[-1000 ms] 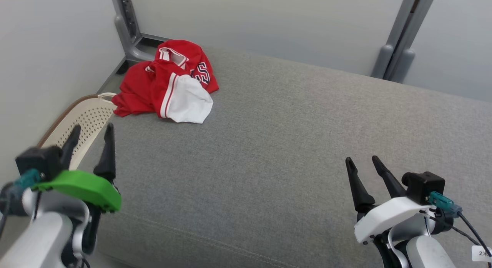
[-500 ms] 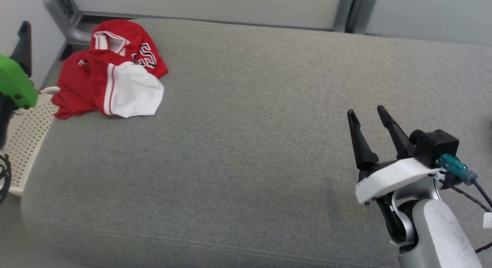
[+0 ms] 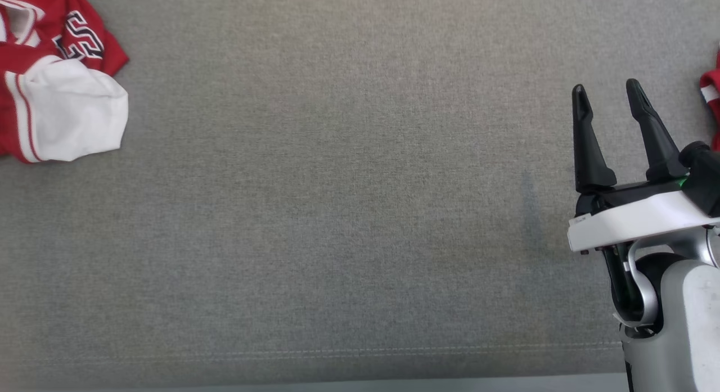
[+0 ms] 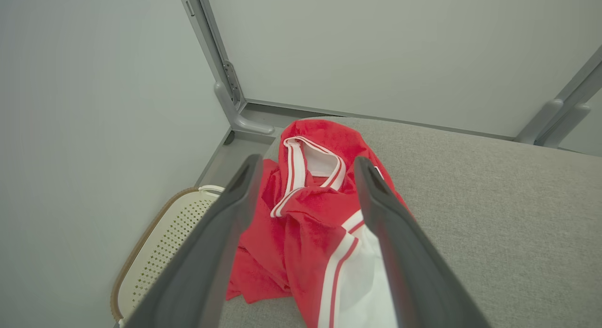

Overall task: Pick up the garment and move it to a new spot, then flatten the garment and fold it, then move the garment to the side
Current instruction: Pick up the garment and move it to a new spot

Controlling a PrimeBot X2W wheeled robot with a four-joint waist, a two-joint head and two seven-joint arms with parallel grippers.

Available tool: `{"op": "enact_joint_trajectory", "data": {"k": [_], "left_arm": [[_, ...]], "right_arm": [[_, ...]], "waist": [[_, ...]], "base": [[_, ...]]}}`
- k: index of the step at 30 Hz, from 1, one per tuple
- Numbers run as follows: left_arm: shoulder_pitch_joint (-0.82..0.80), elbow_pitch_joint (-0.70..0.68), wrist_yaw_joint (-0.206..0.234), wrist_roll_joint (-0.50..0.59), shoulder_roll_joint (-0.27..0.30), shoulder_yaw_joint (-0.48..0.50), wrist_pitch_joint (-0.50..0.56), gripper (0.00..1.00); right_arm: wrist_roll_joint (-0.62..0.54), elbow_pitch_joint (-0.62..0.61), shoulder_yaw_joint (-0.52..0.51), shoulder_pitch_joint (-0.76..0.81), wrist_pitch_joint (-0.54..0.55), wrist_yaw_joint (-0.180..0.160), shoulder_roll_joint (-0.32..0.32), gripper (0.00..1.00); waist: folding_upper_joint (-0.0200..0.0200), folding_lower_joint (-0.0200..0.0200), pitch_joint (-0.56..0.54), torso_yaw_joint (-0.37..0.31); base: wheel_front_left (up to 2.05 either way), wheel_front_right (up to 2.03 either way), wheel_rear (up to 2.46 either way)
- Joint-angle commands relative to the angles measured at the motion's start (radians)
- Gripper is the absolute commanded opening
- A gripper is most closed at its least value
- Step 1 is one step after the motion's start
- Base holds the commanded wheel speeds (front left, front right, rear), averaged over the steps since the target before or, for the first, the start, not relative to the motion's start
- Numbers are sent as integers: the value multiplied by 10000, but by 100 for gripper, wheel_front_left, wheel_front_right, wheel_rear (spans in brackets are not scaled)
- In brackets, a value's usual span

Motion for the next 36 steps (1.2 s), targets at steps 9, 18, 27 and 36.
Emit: {"op": "enact_joint_trajectory", "data": {"k": [9, 18, 27, 36], "left_arm": [[-29, 975, 134, -125, -130, 107, -368, 100], [-276, 2241, 366, 95, -211, -35, -612, 100], [-512, 3036, 182, 173, -508, -198, -977, 0], [-1171, 2840, -360, 492, -554, -513, -1505, 0]], "right_arm": [[-230, -628, -244, 0, 195, -4, -17, 100], [-294, -896, -77, -124, 337, -4, -18, 100], [-347, -823, 15, -178, 282, -4, -18, 100], [-108, -272, 32, -37, -72, -4, -18, 100]], "waist": [[0, -1, 1941, -732], [0, -1, 2181, -672], [0, -1, 2163, -643], [0, -1, 1239, -529]], "base": [[0, 0, 0], [0, 0, 0], [0, 0, 0], [0, 0, 0]]}}
